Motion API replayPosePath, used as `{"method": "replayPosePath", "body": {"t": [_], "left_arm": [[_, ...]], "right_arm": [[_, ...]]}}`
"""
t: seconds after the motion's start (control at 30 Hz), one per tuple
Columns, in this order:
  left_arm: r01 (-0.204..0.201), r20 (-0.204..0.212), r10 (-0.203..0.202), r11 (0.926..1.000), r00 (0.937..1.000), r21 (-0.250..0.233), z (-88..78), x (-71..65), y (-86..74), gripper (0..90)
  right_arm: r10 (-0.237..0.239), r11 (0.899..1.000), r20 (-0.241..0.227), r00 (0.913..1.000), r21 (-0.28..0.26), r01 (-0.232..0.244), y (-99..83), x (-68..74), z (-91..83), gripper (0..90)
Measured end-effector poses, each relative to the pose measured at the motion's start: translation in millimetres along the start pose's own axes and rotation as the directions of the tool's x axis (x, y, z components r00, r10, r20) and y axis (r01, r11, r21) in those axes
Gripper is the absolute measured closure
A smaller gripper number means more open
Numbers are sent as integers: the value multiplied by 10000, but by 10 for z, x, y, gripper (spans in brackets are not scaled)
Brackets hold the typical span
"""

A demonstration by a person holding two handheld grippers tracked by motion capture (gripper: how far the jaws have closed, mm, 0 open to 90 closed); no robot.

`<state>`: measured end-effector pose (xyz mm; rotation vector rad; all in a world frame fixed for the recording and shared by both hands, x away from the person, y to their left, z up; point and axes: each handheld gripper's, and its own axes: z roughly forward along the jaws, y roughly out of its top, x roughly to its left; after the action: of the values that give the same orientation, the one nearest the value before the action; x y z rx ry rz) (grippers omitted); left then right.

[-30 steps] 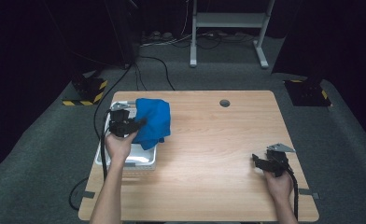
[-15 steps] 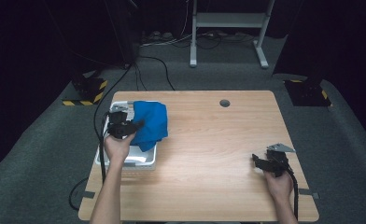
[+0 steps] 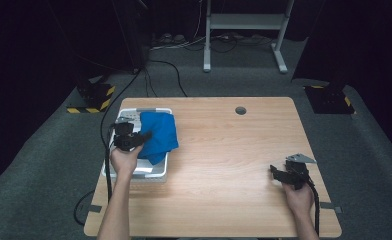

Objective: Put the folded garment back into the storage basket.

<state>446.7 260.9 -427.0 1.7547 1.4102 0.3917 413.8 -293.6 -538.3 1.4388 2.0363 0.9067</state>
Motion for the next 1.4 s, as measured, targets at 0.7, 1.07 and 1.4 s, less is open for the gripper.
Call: {"method": "replayPosePath", "body": {"t": [0.7, 1.07, 1.4], "left_arm": [[481, -145, -477, 9985, 9988, 267, 169, 140, -145, 719], [477, -352, -456, 9970, 9983, 607, 335, 179, -208, 719], [566, -648, -509, 9944, 9966, 888, 382, 218, -182, 719]], "right_arm": [[7, 10000, 7, 10000, 2, -7, -1, 2, -1, 305], [19, 10000, 15, 10000, 5, -19, -4, 6, -4, 305], [14, 10000, 14, 10000, 4, -14, -4, 6, -4, 305]]}}
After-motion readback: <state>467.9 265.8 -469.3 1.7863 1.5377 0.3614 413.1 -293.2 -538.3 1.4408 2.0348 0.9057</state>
